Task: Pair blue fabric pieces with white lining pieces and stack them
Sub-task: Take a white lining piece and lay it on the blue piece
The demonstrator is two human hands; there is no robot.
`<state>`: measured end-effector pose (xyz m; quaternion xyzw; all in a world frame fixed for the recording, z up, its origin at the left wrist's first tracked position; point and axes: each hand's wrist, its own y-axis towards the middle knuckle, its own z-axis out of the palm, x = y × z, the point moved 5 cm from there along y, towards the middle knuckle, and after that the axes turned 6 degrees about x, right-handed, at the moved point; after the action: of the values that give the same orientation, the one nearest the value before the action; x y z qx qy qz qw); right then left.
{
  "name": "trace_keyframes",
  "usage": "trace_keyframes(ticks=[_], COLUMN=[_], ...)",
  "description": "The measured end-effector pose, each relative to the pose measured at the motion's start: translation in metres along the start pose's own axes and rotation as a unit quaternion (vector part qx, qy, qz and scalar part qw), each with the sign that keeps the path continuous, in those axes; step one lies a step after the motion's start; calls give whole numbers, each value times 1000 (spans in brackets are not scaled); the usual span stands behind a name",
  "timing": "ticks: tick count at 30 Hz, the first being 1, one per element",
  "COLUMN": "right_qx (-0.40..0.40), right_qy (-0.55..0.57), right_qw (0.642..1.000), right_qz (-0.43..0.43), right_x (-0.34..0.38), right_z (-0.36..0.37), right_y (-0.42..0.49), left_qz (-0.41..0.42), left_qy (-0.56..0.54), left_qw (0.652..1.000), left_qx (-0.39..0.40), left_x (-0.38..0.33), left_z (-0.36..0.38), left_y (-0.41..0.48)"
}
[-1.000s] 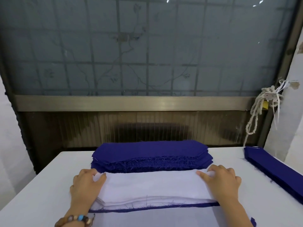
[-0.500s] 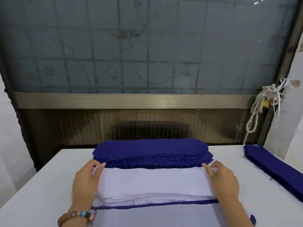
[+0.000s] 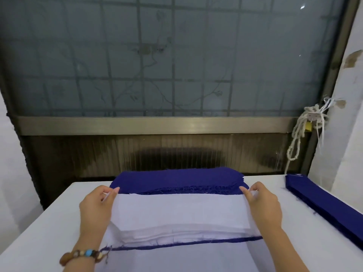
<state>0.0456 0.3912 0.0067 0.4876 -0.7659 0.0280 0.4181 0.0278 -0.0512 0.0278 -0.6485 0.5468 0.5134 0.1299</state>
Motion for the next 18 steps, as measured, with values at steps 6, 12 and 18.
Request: trace_keyframes(ticks=[6, 12, 18], right_qx=[44, 102, 123], right_qy=[-70, -110, -137], right_qw=[997, 989, 983], right_qz=[-12, 3, -17], right_x=[-6, -33, -42], right_z=[-15, -16, -15], right_y=[-15, -48, -72], left_qz=[-40, -66, -95], left_qy=[30, 106, 120], left_qw=[998, 988, 980], left_qx=[47, 94, 125], left_x=[-5, 5, 24], left_z=[-22, -27, -26], left_y=[-26, -66, -88])
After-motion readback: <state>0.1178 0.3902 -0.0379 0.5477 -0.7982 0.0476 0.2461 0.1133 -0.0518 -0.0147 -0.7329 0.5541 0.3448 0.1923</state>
